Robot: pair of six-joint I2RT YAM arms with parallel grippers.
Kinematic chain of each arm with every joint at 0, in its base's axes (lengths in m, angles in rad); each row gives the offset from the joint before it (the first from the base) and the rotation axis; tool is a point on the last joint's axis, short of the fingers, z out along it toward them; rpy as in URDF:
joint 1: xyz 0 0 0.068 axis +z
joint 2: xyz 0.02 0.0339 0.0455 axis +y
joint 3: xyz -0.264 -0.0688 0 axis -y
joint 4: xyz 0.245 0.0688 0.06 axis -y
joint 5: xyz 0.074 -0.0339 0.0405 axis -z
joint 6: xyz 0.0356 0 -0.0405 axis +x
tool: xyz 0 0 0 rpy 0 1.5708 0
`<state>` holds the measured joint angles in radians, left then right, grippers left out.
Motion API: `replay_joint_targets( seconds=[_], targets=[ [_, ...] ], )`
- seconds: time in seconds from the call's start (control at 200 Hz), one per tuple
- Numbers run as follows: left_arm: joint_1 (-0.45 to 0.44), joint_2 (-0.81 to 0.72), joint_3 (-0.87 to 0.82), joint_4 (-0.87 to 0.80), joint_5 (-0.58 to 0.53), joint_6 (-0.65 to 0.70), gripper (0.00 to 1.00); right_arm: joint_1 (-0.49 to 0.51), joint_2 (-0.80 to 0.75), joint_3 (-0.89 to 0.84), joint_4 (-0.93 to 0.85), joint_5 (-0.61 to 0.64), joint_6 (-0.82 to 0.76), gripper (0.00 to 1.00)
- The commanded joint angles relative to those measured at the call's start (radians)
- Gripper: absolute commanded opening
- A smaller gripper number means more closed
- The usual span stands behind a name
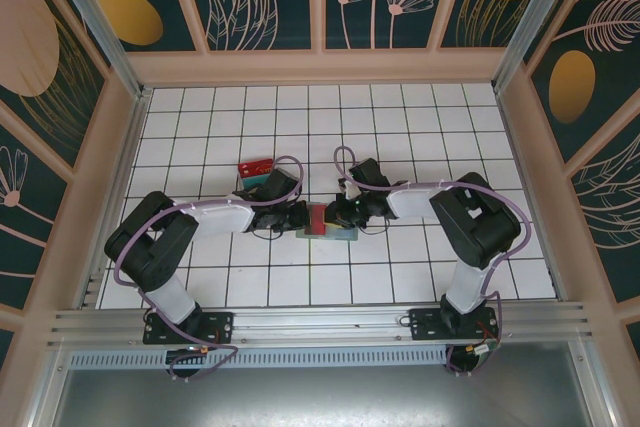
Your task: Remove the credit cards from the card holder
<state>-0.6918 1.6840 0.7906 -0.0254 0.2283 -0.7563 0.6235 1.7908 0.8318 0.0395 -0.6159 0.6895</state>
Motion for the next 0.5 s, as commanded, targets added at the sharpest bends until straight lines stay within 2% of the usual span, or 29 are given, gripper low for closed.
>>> replay_joint_targets(
  seconds=[0.0,0.305,0.405,0.495],
  targets=[
    [-0.002,0.024,-0.017,-0.013,0.023,-0.003,0.12,0.01,0.03,0.024,-0.038,0.001,-0.014,0.15],
    [-0.002,0.024,-0.013,-0.019,0.021,0.002,0.11,0.007,0.01,0.006,-0.039,0.01,-0.018,0.1],
    [-0.003,0.055,-0.013,-0.021,0.018,0.002,0.11,0.001,-0.006,-0.009,-0.03,0.009,-0.019,0.16],
    [-0.002,0.057,-0.015,-0.022,0.017,0.001,0.1,-0.007,-0.018,-0.02,-0.017,-0.003,-0.018,0.17]
  ],
)
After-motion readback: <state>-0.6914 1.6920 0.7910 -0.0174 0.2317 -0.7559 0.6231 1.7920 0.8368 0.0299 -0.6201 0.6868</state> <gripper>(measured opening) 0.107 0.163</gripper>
